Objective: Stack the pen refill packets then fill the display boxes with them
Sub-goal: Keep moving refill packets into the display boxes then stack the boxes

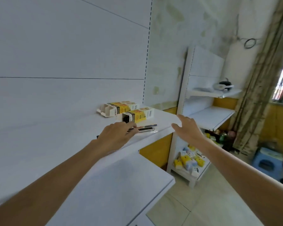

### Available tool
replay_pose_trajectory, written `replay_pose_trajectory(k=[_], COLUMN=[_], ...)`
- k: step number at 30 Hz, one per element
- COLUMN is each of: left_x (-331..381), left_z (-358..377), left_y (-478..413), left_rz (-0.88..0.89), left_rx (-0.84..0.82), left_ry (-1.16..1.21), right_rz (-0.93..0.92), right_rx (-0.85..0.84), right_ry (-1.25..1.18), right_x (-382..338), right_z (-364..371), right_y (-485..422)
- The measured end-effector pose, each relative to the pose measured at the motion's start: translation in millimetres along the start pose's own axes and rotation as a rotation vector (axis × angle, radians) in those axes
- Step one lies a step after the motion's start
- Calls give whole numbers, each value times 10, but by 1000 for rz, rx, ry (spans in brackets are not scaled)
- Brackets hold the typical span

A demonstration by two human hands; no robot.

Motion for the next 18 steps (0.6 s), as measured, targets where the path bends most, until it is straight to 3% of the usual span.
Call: replay_pose_trajectory(k=[8, 14, 18], left_x=[329, 19, -296], left_z=[370, 418, 336], left_y=[-519, -816, -1079], left_rz=[46, 3, -44], left_rx=[0, 0, 9], left_ry=[67, 27, 26], right_rz=[-8, -44, -195], right_rx=[-3, -13, -76], right_ry=[-20, -114, -74], right_x=[598, 527, 301], right_z=[-48, 312, 482], right_y=[-411, -880, -1365])
Point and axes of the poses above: each hand's wrist, its own y-axis away from the middle knuckle, its own z-axis out of the palm, x = y × z, the point moved 3 cm from there along -y, towards the middle knuckle, and after that the axes turned 3 degrees about -z, right-handed, at the moved point
